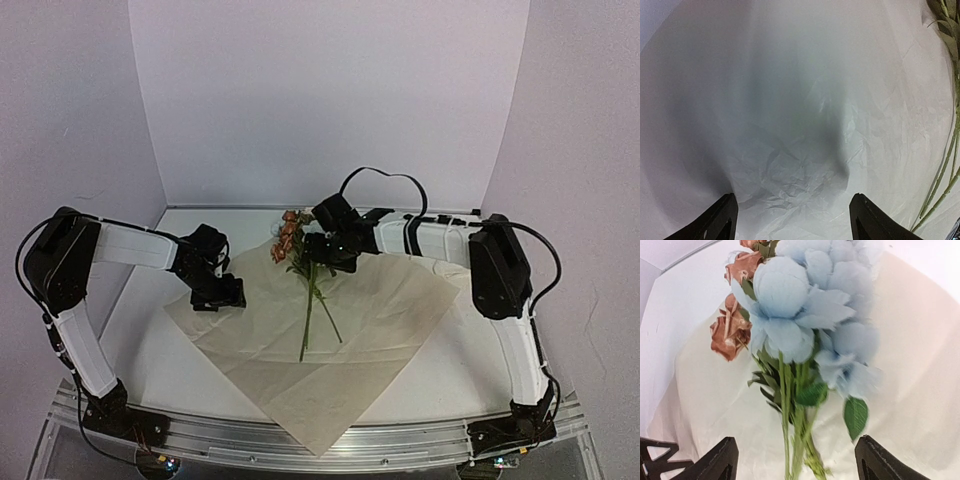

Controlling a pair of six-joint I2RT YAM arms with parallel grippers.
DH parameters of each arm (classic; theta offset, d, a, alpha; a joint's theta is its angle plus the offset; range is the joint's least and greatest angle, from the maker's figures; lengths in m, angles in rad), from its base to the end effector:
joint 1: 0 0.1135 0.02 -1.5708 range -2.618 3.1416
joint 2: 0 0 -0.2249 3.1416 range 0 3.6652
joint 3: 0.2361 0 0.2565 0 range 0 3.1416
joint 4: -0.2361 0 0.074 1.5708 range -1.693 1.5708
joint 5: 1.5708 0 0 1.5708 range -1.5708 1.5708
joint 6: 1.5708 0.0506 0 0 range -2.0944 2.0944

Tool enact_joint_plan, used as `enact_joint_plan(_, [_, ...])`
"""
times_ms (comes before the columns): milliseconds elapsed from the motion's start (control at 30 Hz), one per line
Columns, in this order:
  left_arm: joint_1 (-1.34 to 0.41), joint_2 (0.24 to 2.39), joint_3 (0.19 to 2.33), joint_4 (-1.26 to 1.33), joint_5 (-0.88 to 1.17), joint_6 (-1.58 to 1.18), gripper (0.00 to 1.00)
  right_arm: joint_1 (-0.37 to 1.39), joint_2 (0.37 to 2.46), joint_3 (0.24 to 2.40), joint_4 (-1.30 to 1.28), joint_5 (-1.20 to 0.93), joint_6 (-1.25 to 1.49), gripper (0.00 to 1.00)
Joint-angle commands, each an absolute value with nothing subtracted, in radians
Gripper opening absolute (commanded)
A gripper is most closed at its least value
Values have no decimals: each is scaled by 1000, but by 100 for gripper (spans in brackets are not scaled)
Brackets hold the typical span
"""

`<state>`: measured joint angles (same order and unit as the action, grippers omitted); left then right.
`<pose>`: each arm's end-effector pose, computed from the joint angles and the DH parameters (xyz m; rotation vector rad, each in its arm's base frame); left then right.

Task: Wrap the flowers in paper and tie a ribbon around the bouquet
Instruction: Place the fake flower on the flattened wrapping paper, then pick up the bottom corner of the flattened wrapping paper from the center of the board.

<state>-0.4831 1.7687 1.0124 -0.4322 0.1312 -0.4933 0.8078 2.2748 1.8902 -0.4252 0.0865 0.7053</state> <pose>0.2919 -0.1606 0.0913 0.0216 2.8350 -0.4218 0.3522 0.3620 0.1569 -0.0837 2.4645 0.5993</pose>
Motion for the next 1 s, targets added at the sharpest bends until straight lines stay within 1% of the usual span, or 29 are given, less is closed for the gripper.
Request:
enact_joint_plan(0, [-477,1720,998,-409,151,-484,81,810,2105,1822,-549,31,630,88])
enact_joint_plan(67, [-477,1703,1001,-406,150,-486,82,821,2041,1772,-582,-11,557,90])
enact_joint_plan(200, [-477,1665,1009,-407,153,-493,83,867,1828,1529,-572,-18,351,91])
enact_joint_plan(400, [-478,1609,1005,-393,175,-525,84,951,1527,1072,-346,-45,102,95])
enact_joint_plan(500, [-479,1600,1015,-407,173,-521,84,1036,1417,880,-272,-9,-116,96])
enact_joint_plan(533, [-479,1600,1024,-417,168,-515,84,1064,1393,840,-269,-1,-176,96])
enact_joint_plan(667, [-479,1589,1036,-422,168,-526,84,1148,1294,687,-186,76,-246,96])
enact_joint_plan(767, [-480,1579,1040,-415,173,-538,84,1235,1244,597,-150,148,-350,96])
enact_joint_plan(900, [-481,1557,1047,-420,138,-549,84,1338,1220,508,-92,246,-475,96])
enact_joint_plan(967, [-482,1553,1047,-423,120,-551,84,1366,1224,481,-53,255,-499,96])
